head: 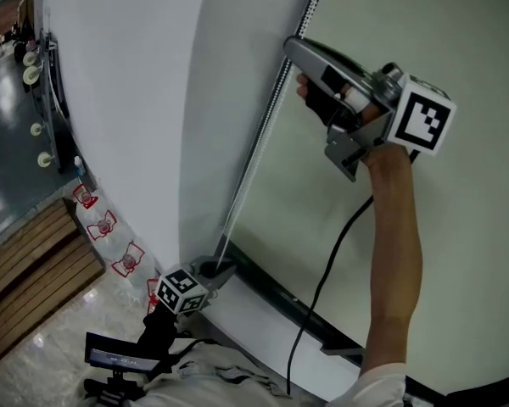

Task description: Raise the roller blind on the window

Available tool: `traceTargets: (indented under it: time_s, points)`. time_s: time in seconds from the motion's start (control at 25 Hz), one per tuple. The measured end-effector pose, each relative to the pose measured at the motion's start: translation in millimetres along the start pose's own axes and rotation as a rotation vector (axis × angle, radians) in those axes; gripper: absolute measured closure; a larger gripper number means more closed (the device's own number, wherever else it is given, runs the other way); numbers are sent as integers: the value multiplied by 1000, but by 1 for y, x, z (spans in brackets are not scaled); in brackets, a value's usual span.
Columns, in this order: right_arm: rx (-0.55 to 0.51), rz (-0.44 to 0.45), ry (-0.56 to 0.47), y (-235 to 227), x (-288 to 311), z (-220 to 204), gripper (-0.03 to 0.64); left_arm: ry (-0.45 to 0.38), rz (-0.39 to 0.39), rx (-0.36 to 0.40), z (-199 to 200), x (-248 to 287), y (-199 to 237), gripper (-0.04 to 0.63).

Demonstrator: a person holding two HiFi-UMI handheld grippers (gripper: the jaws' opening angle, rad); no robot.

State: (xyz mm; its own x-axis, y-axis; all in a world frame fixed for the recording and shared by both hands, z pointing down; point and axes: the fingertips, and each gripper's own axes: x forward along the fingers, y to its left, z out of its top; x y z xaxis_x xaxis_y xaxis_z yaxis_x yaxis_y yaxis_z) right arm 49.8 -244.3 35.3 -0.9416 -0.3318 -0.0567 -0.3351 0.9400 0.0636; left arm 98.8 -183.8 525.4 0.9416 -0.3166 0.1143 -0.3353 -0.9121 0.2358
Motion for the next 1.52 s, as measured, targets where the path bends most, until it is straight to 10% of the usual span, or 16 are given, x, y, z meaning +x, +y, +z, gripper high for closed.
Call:
traceTargets:
  time_s: [0.44, 0.72, 1.16, 1.52]
  points:
    - [32, -6, 36, 6, -19, -12, 601, 12, -20, 7, 5, 4, -5, 597]
    - [53, -33, 92, 25, -15, -112, 601, 11, -28, 30, -36, -7, 3, 597]
    - [223, -7, 197, -5, -24, -167, 603, 24, -6, -24, 41, 11, -5, 597]
    - [286, -23, 267, 43, -28, -306, 601, 28, -8, 6, -1, -4, 0, 597]
